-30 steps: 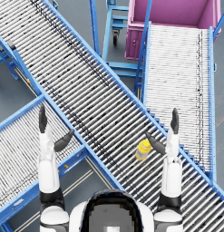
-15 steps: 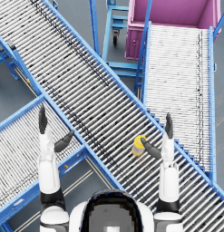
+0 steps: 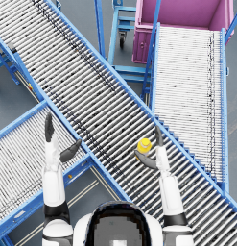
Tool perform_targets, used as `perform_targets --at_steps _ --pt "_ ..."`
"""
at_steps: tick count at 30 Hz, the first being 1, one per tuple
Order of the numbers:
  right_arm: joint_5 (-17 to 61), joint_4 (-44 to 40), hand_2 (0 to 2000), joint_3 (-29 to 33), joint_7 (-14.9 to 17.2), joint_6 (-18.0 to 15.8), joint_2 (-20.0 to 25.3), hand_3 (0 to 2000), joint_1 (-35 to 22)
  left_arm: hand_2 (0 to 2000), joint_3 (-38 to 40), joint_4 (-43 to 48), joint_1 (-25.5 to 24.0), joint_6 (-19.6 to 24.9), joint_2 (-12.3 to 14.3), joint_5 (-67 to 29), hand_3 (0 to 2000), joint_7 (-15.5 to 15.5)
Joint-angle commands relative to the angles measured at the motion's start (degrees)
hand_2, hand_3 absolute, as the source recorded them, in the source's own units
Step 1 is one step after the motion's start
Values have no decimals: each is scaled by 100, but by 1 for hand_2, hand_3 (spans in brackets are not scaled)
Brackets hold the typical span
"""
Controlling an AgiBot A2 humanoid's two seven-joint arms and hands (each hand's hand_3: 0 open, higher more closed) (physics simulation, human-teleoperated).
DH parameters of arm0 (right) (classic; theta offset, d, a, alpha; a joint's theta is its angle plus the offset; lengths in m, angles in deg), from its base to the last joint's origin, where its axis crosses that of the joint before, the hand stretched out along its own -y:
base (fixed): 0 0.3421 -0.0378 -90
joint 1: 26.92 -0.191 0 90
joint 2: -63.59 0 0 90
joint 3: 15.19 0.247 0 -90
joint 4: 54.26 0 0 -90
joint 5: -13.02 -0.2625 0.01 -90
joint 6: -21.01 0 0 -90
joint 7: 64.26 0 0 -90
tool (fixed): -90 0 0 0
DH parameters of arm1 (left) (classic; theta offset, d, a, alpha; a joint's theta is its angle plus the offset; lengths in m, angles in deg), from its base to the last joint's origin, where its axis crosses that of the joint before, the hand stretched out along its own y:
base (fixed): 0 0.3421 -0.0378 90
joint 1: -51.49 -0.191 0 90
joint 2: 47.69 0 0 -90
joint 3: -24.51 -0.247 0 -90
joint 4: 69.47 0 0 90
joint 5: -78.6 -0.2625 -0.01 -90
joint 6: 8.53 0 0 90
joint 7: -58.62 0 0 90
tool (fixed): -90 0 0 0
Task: Pick up the oil and place it on the left assembly line, put the cola on the right, and keep Sprite still
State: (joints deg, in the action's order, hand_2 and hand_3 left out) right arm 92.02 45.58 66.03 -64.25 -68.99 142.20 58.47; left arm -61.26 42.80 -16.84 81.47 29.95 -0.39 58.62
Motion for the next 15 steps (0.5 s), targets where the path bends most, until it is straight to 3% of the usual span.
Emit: perform_targets --at_steps 1,15 --pt "0 -832 0 -273 0 0 73 0 -167 0 -5 -64 59 0 -2 0 0 0" --pt "-1 -3657 0 -565 0 0 648 0 -1485 0 131 -422 117 0 52 0 0 0"
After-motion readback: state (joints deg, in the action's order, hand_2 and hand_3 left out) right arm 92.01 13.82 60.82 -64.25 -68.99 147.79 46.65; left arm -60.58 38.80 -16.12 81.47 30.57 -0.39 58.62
